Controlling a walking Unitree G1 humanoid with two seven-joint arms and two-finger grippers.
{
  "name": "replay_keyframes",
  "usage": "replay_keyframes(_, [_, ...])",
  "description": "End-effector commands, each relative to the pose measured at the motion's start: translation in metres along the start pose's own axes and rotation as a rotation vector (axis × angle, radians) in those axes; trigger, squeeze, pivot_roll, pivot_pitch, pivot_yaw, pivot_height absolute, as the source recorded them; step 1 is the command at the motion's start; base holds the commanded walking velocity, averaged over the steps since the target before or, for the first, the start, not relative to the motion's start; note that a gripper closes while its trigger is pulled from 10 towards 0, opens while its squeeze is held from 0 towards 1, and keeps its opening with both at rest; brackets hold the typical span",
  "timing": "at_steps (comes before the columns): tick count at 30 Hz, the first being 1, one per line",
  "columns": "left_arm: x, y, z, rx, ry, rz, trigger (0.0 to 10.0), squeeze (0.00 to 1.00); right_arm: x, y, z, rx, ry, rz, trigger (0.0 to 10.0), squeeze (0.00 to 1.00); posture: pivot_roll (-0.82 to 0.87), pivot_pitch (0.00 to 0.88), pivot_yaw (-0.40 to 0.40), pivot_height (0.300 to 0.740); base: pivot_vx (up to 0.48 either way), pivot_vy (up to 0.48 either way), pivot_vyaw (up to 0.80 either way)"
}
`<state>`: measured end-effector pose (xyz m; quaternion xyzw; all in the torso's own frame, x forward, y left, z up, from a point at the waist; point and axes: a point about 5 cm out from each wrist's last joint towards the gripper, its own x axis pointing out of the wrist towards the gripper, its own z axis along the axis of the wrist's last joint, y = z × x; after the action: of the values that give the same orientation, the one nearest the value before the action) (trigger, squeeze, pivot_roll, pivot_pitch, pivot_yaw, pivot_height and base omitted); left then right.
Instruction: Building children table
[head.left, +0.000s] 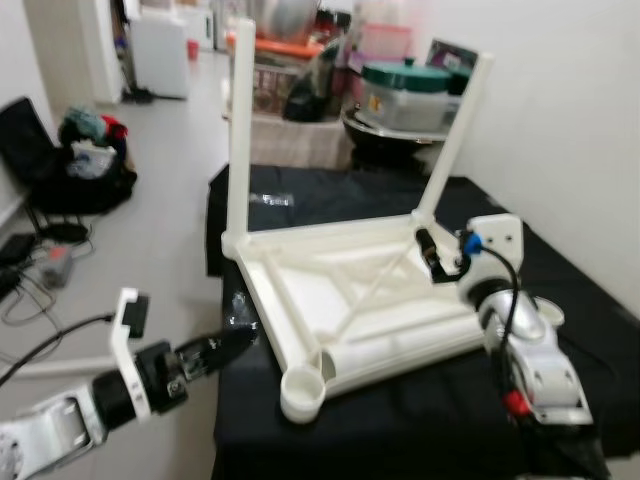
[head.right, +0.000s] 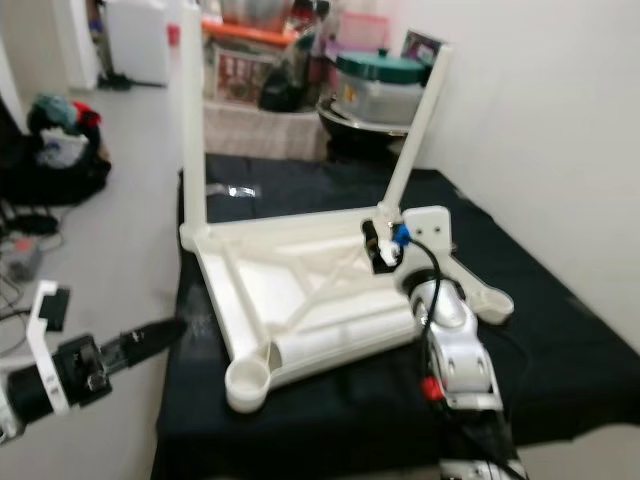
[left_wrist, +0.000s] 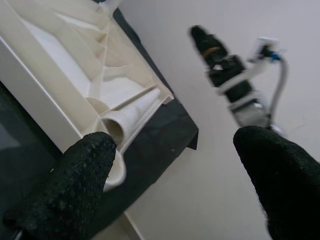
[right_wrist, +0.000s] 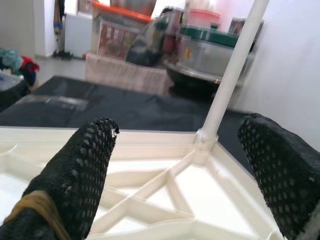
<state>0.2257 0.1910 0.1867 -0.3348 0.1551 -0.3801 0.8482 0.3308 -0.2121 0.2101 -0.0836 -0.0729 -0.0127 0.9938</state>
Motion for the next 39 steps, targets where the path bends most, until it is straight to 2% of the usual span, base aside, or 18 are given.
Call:
replay_keyframes(1, [0.002, 0.002, -0.001, -0.024, 0.014, -0.015, 10.0, 0.00, 0.000, 0.005, 0.000, 0.004, -0.005, 0.011, 10.0, 0.00, 0.13, 0.000, -0.109, 0.740, 0.000, 0.000, 0.00])
replay_keyframes(7, [0.005, 0.011, -0.002, -0.058, 0.033, -0.024, 10.0, 0.00, 0.000, 0.005, -0.001, 0.018, 0.003, -0.003, 10.0, 0.00, 0.12, 0.000, -0.101, 0.740, 0.000, 0.000, 0.00])
replay_keyframes(12, [0.003, 0.034, 0.010, -0.054, 0.037, 0.073, 10.0, 0.00, -0.007, 0.000, -0.007, 0.004, 0.022, -0.042, 10.0, 0.00, 0.10, 0.000, -0.083, 0.740, 0.000, 0.000, 0.00])
replay_keyframes(14, [0.010, 0.059, 0.018, 0.114, 0.035, 0.307, 10.0, 0.00, -0.009, 0.000, -0.009, 0.008, 0.028, -0.057, 10.0, 0.00, 0.10, 0.000, -0.081, 0.740, 0.000, 0.000, 0.00])
replay_keyframes(15, [0.010, 0.059, 0.018, 0.114, 0.035, 0.307, 10.0, 0.00, -0.009, 0.000, -0.009, 0.008, 0.028, -0.057, 10.0, 0.00, 0.10, 0.000, -0.081, 0.740, 0.000, 0.000, 0.00])
replay_keyframes(17, [0.019, 0.067, 0.032, 0.254, -0.006, 0.424, 10.0, 0.00, -0.009, 0.001, -0.008, 0.004, 0.022, -0.065, 10.0, 0.00, 0.09, 0.000, -0.074, 0.740, 0.000, 0.000, 0.00])
replay_keyframes(19, [0.023, 0.067, 0.040, 0.302, -0.039, 0.448, 10.0, 0.00, -0.010, 0.002, -0.008, 0.000, 0.018, -0.068, 10.0, 0.00, 0.09, 0.000, -0.074, 0.740, 0.000, 0.000, 0.00])
replay_keyframes(22, [0.030, 0.062, 0.047, 0.345, -0.061, 0.440, 10.0, 0.00, -0.011, 0.003, -0.008, -0.001, 0.015, -0.069, 10.0, 0.00, 0.09, 0.000, -0.070, 0.740, 0.000, 0.000, 0.00])
replay_keyframes(26, [0.060, 0.018, 0.036, 0.397, -0.015, 0.154, 10.0, 0.00, -0.016, 0.003, -0.010, -0.004, 0.020, -0.077, 10.0, 0.00, 0.08, 0.000, -0.064, 0.740, 0.000, 0.000, 0.00])
replay_keyframes(28, [0.060, 0.018, 0.036, 0.397, -0.015, 0.154, 10.0, 0.00, -0.016, 0.003, -0.010, -0.004, 0.020, -0.077, 10.0, 0.00, 0.08, 0.000, -0.064, 0.740, 0.000, 0.000, 0.00])
replay_keyframes(30, [0.076, -0.009, 0.025, 0.361, 0.009, -0.039, 10.0, 0.00, -0.017, 0.005, -0.011, -0.010, 0.019, -0.069, 10.0, 0.00, 0.07, 0.000, -0.063, 0.740, 0.000, 0.000, 0.00])
replay_keyframes(31, [0.076, -0.009, 0.025, 0.361, 0.009, -0.039, 10.0, 0.00, -0.017, 0.005, -0.011, -0.010, 0.019, -0.069, 10.0, 0.00, 0.07, 0.000, -0.063, 0.740, 0.000, 0.000, 0.00])
replay_keyframes(33, [0.084, -0.021, 0.019, 0.440, 0.046, -0.123, 10.0, 0.00, -0.018, 0.007, -0.010, -0.019, 0.016, -0.062, 10.0, 0.00, 0.07, 0.000, -0.063, 0.740, 0.000, 0.000, 0.00])
replay_keyframes(34, [0.090, -0.018, 0.024, 0.560, 0.042, -0.085, 10.0, 0.00, -0.018, 0.006, -0.010, -0.022, 0.015, -0.061, 10.0, 0.00, 0.07, 0.000, -0.067, 0.740, 0.000, 0.000, 0.00])
replay_keyframes(35, [0.090, -0.018, 0.024, 0.560, 0.042, -0.085, 10.0, 0.00, -0.018, 0.006, -0.010, -0.022, 0.015, -0.061, 10.0, 0.00, 0.07, 0.000, -0.067, 0.740, 0.000, 0.000, 0.00])
replay_keyframes(37, [0.107, -0.009, 0.043, 0.738, -0.024, 0.031, 10.0, 0.00, -0.018, 0.004, -0.011, -0.027, 0.018, -0.063, 10.0, 0.00, 0.08, 0.000, -0.070, 0.740, 0.000, 0.000, 0.00])
replay_keyframes(38, [0.107, -0.009, 0.043, 0.738, -0.024, 0.031, 10.0, 0.00, -0.018, 0.004, -0.011, -0.027, 0.018, -0.063, 10.0, 0.00, 0.08, 0.000, -0.070, 0.740, 0.000, 0.000, 0.00])
replay_keyframes(39, [0.133, -0.020, 0.063, 0.597, -0.168, 0.044, 10.0, 0.00, -0.017, 0.007, -0.012, -0.021, 0.020, -0.059, 10.0, 0.00, 0.08, 0.000, -0.072, 0.740, 0.000, 0.000, 0.00])
